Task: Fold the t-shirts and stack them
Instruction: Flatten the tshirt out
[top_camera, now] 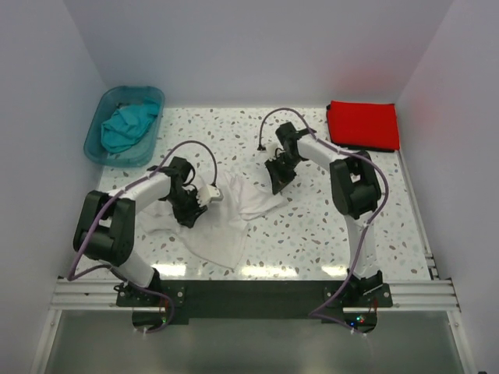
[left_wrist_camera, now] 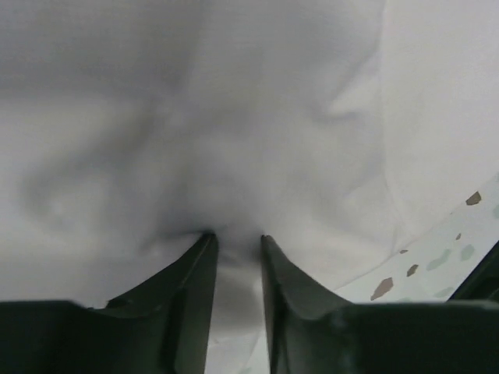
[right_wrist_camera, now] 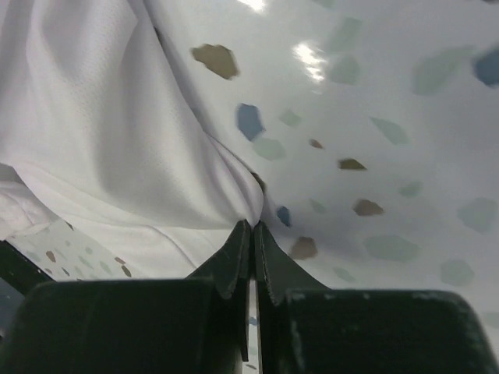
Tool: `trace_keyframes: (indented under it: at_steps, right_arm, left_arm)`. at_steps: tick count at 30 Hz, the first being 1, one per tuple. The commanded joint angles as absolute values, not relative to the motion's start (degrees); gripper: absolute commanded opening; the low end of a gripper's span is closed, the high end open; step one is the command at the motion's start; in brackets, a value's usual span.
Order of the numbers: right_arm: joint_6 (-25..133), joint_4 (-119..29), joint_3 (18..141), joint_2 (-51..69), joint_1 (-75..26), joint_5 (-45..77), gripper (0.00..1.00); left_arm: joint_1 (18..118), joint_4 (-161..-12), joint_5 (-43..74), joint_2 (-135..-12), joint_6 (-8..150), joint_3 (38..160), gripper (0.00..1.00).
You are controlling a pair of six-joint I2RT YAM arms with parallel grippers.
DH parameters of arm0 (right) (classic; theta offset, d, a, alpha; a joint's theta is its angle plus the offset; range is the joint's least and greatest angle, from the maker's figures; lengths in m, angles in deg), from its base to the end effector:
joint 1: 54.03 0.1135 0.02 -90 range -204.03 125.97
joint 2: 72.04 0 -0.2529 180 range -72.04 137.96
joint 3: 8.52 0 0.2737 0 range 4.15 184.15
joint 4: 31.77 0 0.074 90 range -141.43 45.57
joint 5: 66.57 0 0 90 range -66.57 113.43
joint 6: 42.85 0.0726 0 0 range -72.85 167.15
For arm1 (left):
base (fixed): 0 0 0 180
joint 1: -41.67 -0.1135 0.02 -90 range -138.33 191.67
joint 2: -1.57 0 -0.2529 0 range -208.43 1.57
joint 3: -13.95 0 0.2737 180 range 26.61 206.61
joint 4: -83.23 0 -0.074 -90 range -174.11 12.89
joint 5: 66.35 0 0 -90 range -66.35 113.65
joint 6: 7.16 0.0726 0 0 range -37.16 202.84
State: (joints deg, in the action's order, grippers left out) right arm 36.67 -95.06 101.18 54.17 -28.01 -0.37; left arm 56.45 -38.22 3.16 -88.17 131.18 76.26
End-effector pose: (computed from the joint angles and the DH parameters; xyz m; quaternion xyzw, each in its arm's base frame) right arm 0.3975 0.2267 0.1016 -0.3226 0.9199 0.2153 0.0584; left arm 0.2563 -0.0939 0.0987 0.5200 0.8347 -0.1602 0.0844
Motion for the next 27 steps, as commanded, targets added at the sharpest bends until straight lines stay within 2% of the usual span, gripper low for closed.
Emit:
trace_keyframes:
  at_steps: [1, 2, 4, 5, 7, 10, 14, 17, 23, 24, 27]
  right_arm:
    - [36.7, -97.2, 101.3, 48.6, -35.0, -1.9, 0.00]
    - [36.3, -97.5, 101.4, 47.7, -37.7, -1.7, 0.00]
    - [35.6, -98.2, 101.3, 44.7, -40.5, -1.1, 0.00]
    - [34.8, -98.5, 101.4, 43.8, -43.1, -0.7, 0.00]
    - [34.4, -99.2, 102.4, 41.9, -45.7, -0.5, 0.00]
    - [33.6, -101.4, 105.6, 37.3, -52.3, -1.4, 0.00]
    - [28.3, -105.6, 104.2, 29.9, -56.1, -0.4, 0.00]
    - [20.9, -109.8, 97.4, 23.3, -56.2, 0.7, 0.00]
    - [1.8, -116.1, 69.8, 1.0, -56.2, 6.8, 0.00]
    - [0.0, -116.1, 67.5, -3.8, -56.2, 8.8, 0.00]
    - [-6.1, -119.3, 62.9, -7.1, -56.0, 9.0, 0.00]
  left_arm:
    - [56.7, -42.4, 2.5, -94.2, 131.4, 80.1, 0.31]
    - [56.7, -42.3, 1.7, -94.8, 131.5, 83.6, 0.20]
    - [56.7, -42.3, -0.7, -96.2, 130.7, 88.1, 0.09]
    - [56.7, -42.0, -1.7, -97.8, 130.6, 93.5, 0.01]
    - [56.7, -42.3, -3.9, -99.3, 128.8, 99.4, 0.00]
    - [56.7, -37.3, -6.5, -104.1, 128.0, 117.3, 0.00]
    - [56.6, -27.7, -9.0, -104.6, 132.5, 127.0, 0.00]
    - [56.2, -22.2, -8.9, -100.7, 137.6, 123.7, 0.00]
    - [51.9, -16.8, -7.7, -87.2, 146.4, 106.8, 0.00]
    - [49.5, -16.6, -7.4, -85.9, 148.0, 105.0, 0.00]
    - [47.1, -15.3, -3.8, -83.0, 152.4, 99.0, 0.00]
